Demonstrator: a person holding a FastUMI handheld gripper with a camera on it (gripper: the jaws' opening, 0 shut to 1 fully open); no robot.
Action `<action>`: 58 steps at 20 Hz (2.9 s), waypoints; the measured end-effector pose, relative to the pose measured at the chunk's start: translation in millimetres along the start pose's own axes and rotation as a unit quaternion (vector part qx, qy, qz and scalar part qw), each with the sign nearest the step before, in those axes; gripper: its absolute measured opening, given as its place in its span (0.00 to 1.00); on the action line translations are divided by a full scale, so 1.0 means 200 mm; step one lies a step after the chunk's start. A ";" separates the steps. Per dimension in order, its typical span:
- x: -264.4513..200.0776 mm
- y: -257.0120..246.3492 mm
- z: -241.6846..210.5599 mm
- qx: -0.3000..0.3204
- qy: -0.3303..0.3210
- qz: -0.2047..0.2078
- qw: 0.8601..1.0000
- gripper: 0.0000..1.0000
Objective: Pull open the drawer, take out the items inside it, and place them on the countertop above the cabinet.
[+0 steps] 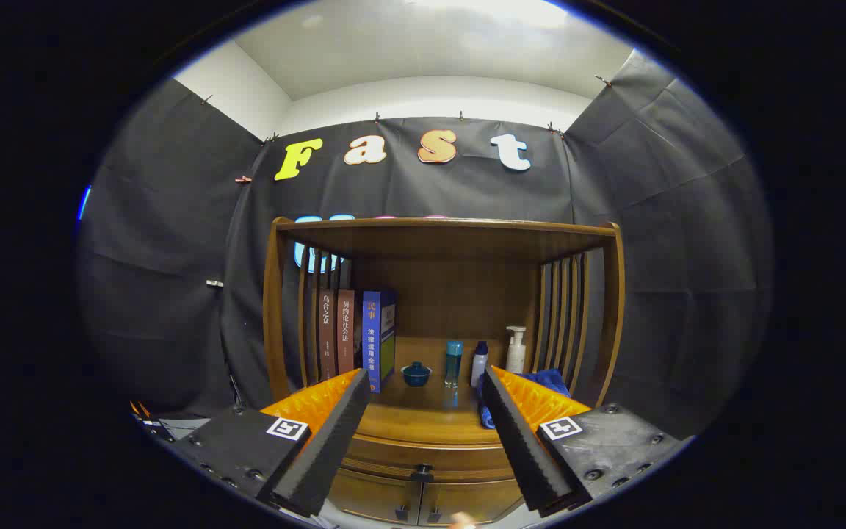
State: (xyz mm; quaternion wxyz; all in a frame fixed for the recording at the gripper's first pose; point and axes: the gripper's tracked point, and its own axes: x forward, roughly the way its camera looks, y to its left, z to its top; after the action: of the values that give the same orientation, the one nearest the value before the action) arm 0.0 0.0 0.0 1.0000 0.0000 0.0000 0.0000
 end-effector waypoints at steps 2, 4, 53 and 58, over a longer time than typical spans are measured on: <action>0.00 0.01 -0.02 0.002 0.006 -0.001 1.000 0.99; 0.01 0.01 -0.04 0.003 0.014 0.002 1.000 0.99; 0.40 0.03 -1.50 0.048 0.268 -0.004 0.962 0.92; 0.40 0.05 -1.59 0.059 0.289 0.001 0.955 0.62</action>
State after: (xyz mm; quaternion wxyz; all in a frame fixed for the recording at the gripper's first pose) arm 80.0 10.2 -319.0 0.9555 0.0587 0.2891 0.0006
